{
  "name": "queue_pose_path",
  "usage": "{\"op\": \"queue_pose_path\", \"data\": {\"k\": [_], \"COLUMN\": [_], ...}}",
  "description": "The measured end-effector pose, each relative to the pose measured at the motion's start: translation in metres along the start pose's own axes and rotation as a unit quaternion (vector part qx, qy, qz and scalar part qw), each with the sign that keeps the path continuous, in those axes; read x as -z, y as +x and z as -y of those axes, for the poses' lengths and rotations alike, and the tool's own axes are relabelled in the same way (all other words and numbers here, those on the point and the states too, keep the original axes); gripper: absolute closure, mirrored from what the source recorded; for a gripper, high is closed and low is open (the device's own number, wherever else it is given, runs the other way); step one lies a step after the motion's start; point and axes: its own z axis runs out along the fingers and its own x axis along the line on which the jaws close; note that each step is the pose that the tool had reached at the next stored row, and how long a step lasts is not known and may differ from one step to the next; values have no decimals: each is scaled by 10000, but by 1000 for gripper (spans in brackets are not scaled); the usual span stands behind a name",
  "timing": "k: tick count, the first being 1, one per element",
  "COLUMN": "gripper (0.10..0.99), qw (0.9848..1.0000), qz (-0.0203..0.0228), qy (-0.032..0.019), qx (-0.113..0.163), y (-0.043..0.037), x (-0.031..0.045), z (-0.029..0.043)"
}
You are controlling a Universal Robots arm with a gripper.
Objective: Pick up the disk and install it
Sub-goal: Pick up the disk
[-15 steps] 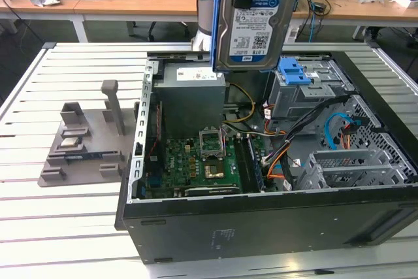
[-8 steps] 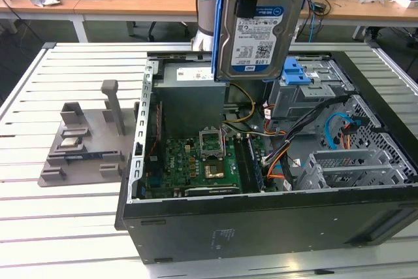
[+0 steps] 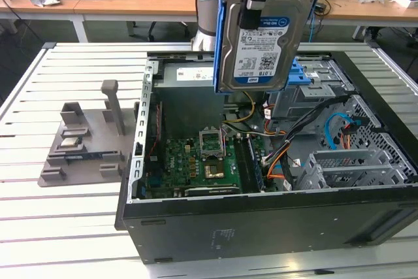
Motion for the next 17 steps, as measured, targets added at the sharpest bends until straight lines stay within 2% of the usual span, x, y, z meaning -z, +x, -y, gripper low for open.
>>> {"op": "queue_pose_path", "data": {"k": [11,17], "gripper": [722,722], "qw": [10000,10000], "qz": [0,0], "qy": [0,0], "qx": [0,0], "y": [371,610], "x": [-8,-13], "z": [-13,-22]}}
